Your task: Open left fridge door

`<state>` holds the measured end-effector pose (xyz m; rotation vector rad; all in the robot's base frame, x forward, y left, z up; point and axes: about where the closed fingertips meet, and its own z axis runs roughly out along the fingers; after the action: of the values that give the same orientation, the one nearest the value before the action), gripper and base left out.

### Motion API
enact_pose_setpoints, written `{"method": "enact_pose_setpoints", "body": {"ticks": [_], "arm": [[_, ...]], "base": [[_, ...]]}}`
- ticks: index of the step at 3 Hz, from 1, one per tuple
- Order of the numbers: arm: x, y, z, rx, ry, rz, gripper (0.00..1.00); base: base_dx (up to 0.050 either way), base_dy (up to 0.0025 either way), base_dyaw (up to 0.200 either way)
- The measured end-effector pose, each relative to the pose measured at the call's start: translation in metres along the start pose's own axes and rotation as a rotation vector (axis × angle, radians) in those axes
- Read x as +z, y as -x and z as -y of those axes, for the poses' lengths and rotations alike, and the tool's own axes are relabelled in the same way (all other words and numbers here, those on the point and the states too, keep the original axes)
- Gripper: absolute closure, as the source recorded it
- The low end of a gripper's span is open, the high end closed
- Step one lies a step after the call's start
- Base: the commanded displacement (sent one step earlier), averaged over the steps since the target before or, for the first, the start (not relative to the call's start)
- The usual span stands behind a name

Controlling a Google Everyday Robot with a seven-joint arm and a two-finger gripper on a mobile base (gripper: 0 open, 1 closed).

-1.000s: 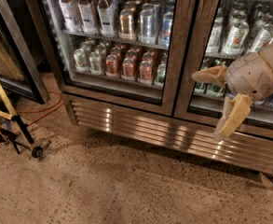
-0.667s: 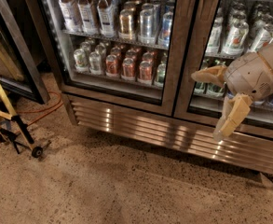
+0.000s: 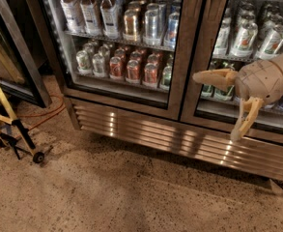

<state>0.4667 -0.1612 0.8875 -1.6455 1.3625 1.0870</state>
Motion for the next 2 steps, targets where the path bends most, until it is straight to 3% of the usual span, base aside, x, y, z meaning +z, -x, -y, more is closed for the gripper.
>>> {"method": "enact_pose_setpoints", "body": {"ticks": [1, 2], "arm": [[0.0022, -0.0026, 0.007, 0.007, 0.0, 0.055, 0.0], [0.0014, -0.0004, 0.0102, 0.004, -0.056, 0.059, 0.0]], "base": [[0.0, 0.0, 0.0], [0.0, 0.0, 0.0]]}}
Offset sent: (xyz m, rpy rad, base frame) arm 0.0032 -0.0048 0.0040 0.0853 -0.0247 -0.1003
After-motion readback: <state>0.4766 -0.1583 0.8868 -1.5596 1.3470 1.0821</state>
